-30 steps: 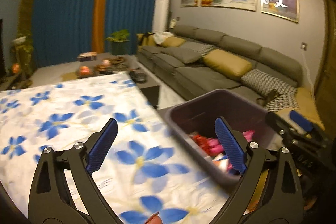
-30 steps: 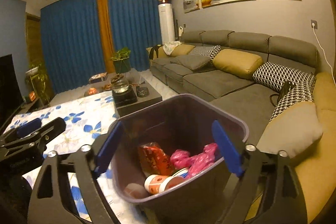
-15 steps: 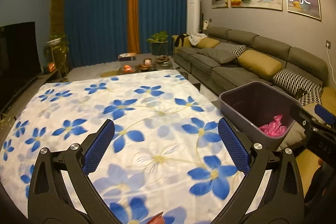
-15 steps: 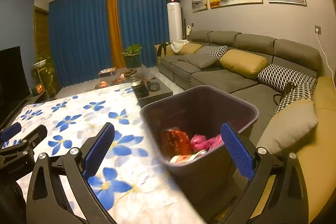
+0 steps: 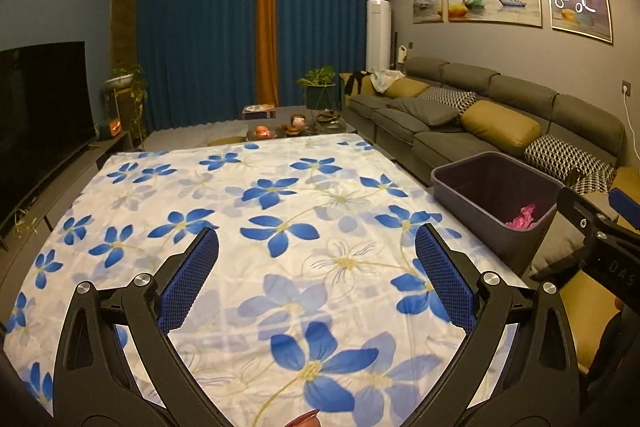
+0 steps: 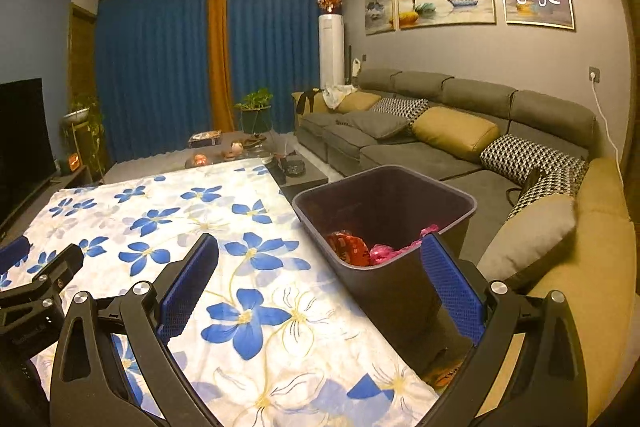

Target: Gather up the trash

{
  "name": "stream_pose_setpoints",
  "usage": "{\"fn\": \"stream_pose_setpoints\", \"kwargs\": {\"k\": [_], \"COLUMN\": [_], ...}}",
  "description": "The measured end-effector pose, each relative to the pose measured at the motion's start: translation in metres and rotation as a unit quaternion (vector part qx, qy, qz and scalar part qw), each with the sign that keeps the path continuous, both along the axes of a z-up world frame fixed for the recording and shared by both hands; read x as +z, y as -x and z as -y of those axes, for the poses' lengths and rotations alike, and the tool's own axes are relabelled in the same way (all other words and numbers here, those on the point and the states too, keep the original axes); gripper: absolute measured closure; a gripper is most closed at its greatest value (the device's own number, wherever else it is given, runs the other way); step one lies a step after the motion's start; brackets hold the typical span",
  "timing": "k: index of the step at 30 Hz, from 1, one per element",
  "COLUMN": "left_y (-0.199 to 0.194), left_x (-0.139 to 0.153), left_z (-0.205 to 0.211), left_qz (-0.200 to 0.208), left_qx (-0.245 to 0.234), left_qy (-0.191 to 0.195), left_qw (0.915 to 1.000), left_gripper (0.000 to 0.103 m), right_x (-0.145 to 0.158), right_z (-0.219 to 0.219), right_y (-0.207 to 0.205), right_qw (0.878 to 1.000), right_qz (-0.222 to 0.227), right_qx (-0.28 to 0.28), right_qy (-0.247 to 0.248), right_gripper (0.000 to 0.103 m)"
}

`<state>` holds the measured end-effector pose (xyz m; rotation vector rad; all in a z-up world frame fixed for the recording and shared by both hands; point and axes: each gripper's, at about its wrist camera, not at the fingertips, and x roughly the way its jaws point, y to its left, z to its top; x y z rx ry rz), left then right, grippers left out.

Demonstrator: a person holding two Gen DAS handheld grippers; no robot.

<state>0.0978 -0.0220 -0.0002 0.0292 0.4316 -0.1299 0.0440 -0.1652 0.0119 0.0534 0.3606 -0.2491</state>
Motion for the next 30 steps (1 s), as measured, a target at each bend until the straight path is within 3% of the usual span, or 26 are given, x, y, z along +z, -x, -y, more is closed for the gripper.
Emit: {"fn": "stream_pose_setpoints", "kwargs": {"k": [13, 30], "left_y": [0.025, 0.033], "left_x": [0.001, 0.005], "left_z": [-0.014, -0.019], "left_qz": [0.0, 0.003], "left_qx": [0.002, -0.001], "left_qy": [0.014, 0.024], "left_qw": [0.9999, 0.9997], "left_gripper": [0.006, 0.006], "right_x": [0.002, 0.004], "right_z": [-0.026, -0.036], "right_y": [0.032, 0.038], "right_qw": [0.999, 0.999], "right_qz": [0.015, 0.017], "right_qx": [0.002, 0.007], "right_qy": [0.03, 0.041], "right_gripper": [0.006, 0.006]}}
